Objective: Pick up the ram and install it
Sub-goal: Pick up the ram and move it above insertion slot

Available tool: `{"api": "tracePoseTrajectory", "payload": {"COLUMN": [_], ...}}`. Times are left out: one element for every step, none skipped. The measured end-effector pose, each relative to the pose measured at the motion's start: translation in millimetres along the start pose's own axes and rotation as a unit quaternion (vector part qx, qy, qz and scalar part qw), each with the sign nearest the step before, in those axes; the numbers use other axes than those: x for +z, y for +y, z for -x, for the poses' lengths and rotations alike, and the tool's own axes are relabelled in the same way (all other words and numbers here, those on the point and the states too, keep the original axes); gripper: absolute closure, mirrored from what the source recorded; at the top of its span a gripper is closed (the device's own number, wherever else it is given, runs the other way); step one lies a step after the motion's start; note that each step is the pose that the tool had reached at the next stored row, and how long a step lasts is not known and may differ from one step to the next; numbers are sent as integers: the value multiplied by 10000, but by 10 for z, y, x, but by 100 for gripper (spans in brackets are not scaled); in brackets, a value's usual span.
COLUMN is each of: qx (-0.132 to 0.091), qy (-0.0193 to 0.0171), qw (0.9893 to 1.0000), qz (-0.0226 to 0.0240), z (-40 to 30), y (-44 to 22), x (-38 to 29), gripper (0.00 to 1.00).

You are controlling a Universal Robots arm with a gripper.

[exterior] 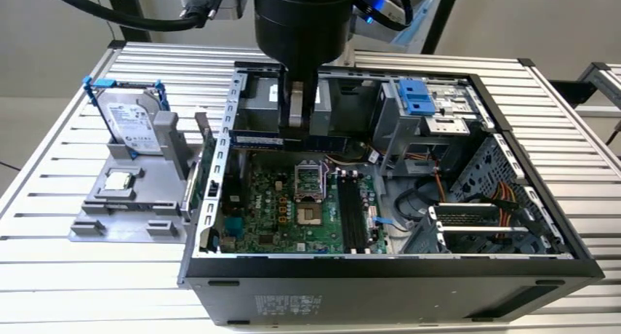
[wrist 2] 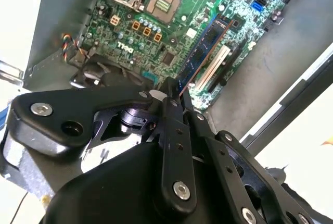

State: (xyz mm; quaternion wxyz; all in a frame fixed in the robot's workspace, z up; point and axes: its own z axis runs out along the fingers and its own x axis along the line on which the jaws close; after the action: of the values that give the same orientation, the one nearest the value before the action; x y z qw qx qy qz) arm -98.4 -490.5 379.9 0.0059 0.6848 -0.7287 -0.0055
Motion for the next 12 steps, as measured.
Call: {"api": "tracePoseTrajectory", "payload": {"qx": [0, 0, 0, 0, 0, 0, 0, 0, 0, 0, 0, 0], "qy": [1, 1, 0, 1, 1, 0, 1, 1, 1, 1, 1, 1], "qw": [10000, 10000, 10000, 10000, 10000, 10000, 10000, 10000, 10000, 10000, 10000, 10000], "qz": [0, 0, 0, 0, 0, 0, 0, 0, 0, 0, 0, 0], "z": [2, 4, 8, 14, 19, 25, 33, 41, 51, 62, 69, 77], "y": [-11, -21, -31, -38, -46, -54, -63, -70, -79, -90, -100, -115], "x": [-1, -1, -1, -1, -1, -1, -2, -2, -2, -2, -2, -2], "gripper": [100, 100, 100, 100, 100, 100, 100, 100, 100, 100, 100, 100]}}
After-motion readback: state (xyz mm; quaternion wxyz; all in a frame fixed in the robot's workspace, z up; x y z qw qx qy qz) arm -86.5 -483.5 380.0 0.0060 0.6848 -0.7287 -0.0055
